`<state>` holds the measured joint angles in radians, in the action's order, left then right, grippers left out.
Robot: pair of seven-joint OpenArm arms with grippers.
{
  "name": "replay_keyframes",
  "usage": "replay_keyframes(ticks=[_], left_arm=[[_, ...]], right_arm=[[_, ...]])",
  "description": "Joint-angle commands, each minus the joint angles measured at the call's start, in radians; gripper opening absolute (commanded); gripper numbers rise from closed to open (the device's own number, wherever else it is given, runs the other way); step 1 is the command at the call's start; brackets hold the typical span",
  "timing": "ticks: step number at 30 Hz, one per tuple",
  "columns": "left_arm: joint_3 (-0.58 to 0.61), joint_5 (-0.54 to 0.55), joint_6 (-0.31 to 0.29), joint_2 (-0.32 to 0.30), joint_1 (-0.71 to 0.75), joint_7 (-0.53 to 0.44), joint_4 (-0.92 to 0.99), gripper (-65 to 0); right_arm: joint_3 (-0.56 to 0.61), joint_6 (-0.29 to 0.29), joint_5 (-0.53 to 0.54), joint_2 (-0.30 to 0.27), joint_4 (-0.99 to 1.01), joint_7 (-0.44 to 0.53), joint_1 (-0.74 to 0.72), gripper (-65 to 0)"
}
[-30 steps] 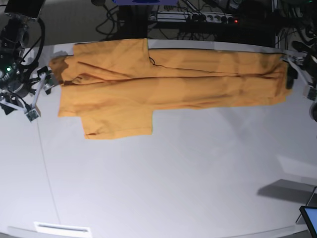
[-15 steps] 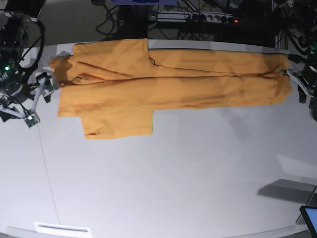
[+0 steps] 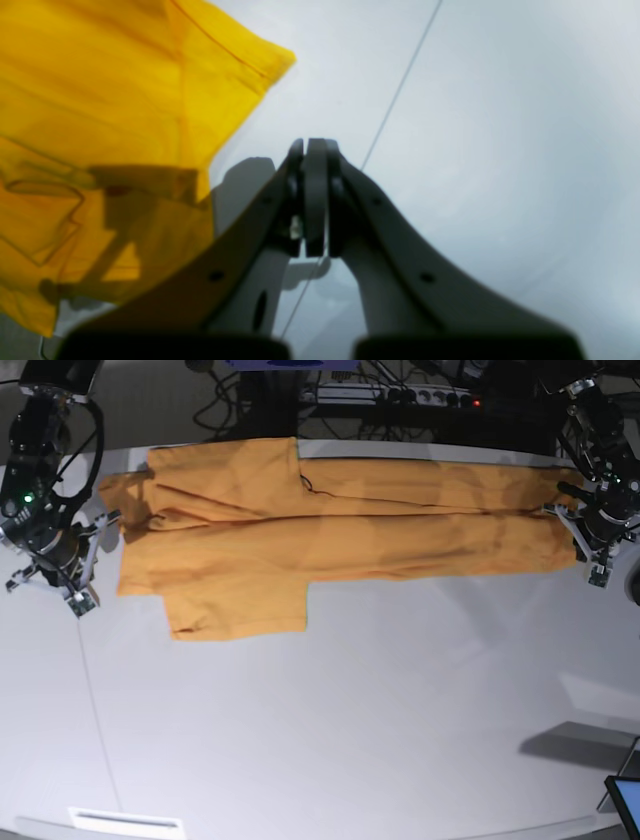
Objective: Fold the T-shirt properly
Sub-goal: 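Move both grippers inward and grasp the strip's two ends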
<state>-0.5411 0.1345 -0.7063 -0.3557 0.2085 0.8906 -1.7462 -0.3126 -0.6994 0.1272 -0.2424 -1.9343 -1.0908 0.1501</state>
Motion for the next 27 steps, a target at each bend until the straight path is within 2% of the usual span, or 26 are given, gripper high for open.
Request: replay_keyframes(ticks=[1, 9, 14, 20, 23, 27], left_arm=[[0.003, 0.006, 0.008, -0.019, -0.002, -0.021, -0.014, -65.0], [0.026, 0.004, 0.008, -0.027, 0.062, -0.029, -0.008, -65.0], [0.025, -0.005, 0.008, -0.036, 0.091, -0.112, 0.091, -65.0], [0.026, -0.005, 0.008, -0.044, 0.122, -0.163, 0.202, -65.0], [0.022, -0.005, 0.008, -0.044, 0.162, -0.221, 0.18, -65.0], [0.009, -0.005, 0.008, -0.049, 0.17, -0.218, 0.099, -65.0]], right_arm=[[-0.004, 0.001, -0.004, -0.012, -0.015, 0.011, -0.013, -63.0], [-0.009, 0.001, -0.005, -0.012, -0.014, 0.011, -0.013, -64.9], [-0.01, 0.001, -0.005, -0.012, -0.014, 0.011, -0.011, -64.9], [-0.01, 0.001, -0.005, -0.012, -0.014, 0.011, -0.01, -64.9], [-0.007, 0.001, -0.005, -0.012, -0.014, 0.011, -0.013, -64.9], [-0.006, 0.001, -0.001, -0.012, -0.017, 0.011, -0.013, -64.9]])
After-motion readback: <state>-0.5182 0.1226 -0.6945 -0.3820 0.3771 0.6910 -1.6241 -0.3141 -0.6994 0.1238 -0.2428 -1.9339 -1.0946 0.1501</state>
